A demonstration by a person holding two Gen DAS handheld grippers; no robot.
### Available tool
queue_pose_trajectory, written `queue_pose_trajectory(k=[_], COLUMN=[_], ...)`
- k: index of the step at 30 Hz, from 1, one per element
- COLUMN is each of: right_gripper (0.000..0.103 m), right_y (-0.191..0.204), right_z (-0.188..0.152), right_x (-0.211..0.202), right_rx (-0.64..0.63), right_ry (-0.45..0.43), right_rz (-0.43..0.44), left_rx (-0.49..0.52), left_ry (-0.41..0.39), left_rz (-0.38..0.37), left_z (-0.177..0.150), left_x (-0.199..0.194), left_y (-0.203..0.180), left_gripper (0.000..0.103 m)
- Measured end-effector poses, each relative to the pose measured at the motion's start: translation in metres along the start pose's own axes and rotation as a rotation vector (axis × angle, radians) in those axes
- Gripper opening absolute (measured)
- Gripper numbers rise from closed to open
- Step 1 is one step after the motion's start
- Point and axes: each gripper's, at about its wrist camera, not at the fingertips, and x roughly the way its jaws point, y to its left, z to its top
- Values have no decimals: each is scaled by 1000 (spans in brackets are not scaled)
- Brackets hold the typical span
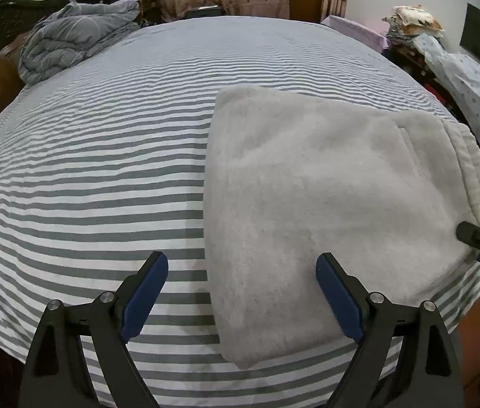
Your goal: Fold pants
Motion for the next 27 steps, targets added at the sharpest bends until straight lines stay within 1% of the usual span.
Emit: queue_pose_trajectory(k=[6, 13, 15, 20, 24, 27], right_gripper=[90, 93, 95, 97, 97, 97], right_y=[-2, -15, -19, -16, -15, -10], right_z=[-6, -1, 0, 2, 3, 3], right_x=[1, 13, 16, 18, 19, 19], right_rx=[-19, -32, -32, -78, -91, -91], right_ry=[21, 57, 64, 55, 48, 46], right_rz=[41, 105, 120, 131, 146, 152], left_rx=[11, -21, -36, -54, -75, -95], left_ry=[-4, 8, 23, 34, 41, 53], left_rz=[-1, -41, -33, -29, -43, -69], left_z=[0, 5, 6, 6, 7, 7], left_x=[-5, -2, 3, 10, 13, 15], left_y=[1, 17, 24, 32, 37, 43], left_gripper=[89, 89, 89, 89, 91, 92])
